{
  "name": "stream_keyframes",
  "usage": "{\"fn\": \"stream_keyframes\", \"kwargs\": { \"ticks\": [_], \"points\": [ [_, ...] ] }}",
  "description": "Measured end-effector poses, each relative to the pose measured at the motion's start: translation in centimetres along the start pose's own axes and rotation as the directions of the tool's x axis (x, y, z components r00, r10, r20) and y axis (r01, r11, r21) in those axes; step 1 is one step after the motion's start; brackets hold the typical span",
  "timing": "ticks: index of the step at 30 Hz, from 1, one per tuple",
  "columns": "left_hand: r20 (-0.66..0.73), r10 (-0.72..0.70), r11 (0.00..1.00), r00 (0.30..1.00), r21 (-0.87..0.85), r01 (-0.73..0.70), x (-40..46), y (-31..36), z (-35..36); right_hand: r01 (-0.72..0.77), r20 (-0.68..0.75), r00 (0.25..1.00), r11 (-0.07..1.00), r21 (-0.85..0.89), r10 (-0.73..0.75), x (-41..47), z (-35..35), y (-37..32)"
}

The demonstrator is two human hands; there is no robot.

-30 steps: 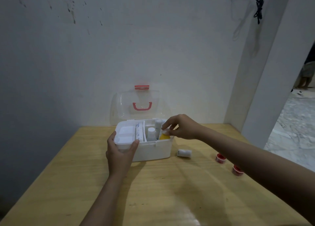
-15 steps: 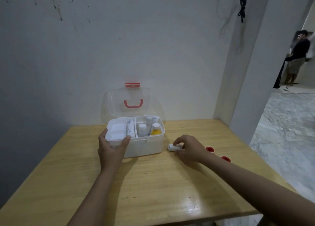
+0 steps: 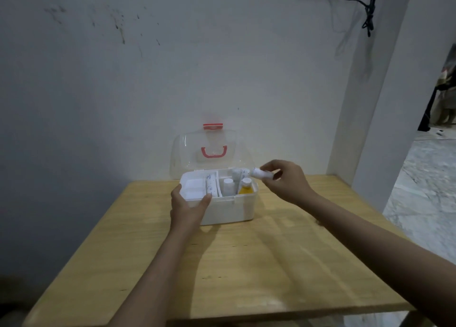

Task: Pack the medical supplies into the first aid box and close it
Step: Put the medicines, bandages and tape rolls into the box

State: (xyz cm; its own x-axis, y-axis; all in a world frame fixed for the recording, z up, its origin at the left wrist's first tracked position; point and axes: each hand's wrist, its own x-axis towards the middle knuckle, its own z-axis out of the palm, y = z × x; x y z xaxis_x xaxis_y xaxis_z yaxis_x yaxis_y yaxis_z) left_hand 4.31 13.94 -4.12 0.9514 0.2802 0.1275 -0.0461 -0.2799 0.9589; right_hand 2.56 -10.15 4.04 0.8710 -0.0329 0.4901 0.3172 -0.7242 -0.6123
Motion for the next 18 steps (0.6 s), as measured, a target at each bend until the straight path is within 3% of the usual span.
{"fn": "stream_keyframes", "kwargs": {
  "ticks": [7,12,18],
  "points": [
    [0.051,0.001,1.0,0.999,-0.006,-0.001,-0.2,0.3,-0.9,0.227,0.305,0.933,0.969,-0.095,-0.189,2.8,5.0,-7.4],
    [0.069,0.023,0.993,0.997,-0.115,-0.015,-0.6,0.6,-1.6,0.248,0.494,0.854,0.962,-0.112,-0.163,4.5,8.1,-9.6],
    [0.076,0.021,0.986,0.997,-0.169,-0.008,-0.4,0.5,-1.8,0.261,0.57,0.81,0.955,-0.139,-0.138,5.9,10.5,-9.4]
  ]
}}
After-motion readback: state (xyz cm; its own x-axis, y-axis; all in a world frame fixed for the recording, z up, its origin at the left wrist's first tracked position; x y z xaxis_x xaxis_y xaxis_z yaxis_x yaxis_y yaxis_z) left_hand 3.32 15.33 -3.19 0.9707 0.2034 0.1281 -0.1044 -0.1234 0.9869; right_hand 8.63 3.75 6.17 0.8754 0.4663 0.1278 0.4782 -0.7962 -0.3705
